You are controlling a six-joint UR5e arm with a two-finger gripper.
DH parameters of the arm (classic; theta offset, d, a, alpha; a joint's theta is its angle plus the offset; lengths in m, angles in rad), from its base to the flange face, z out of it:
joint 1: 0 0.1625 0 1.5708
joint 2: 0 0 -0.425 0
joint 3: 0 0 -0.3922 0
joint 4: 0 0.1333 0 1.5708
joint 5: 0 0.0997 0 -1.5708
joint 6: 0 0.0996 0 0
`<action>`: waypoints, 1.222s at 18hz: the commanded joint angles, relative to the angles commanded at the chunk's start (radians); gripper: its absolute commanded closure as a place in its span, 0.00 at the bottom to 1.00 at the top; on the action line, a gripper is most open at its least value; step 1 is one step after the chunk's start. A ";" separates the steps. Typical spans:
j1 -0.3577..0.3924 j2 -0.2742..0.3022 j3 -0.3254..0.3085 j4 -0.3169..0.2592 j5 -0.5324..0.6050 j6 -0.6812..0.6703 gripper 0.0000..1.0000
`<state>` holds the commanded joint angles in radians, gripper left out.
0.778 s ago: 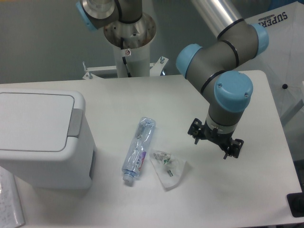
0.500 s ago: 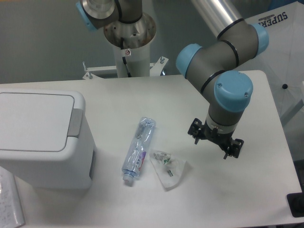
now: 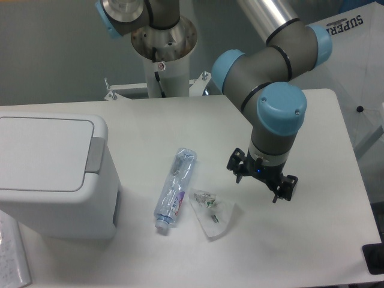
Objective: Open the trash can
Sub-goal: 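Move the gripper from its start pose toward the white trash can, then swing the open gripper over to the trash can lid's edge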
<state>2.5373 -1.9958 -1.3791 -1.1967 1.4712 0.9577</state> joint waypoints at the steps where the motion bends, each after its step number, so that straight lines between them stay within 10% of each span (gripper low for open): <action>1: -0.014 0.000 -0.002 0.031 -0.003 -0.055 0.00; 9: -0.114 0.025 -0.015 0.083 -0.135 -0.257 0.00; 22: -0.146 0.232 -0.057 0.083 -0.324 -0.666 0.00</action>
<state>2.3915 -1.7642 -1.4358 -1.1137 1.1475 0.2916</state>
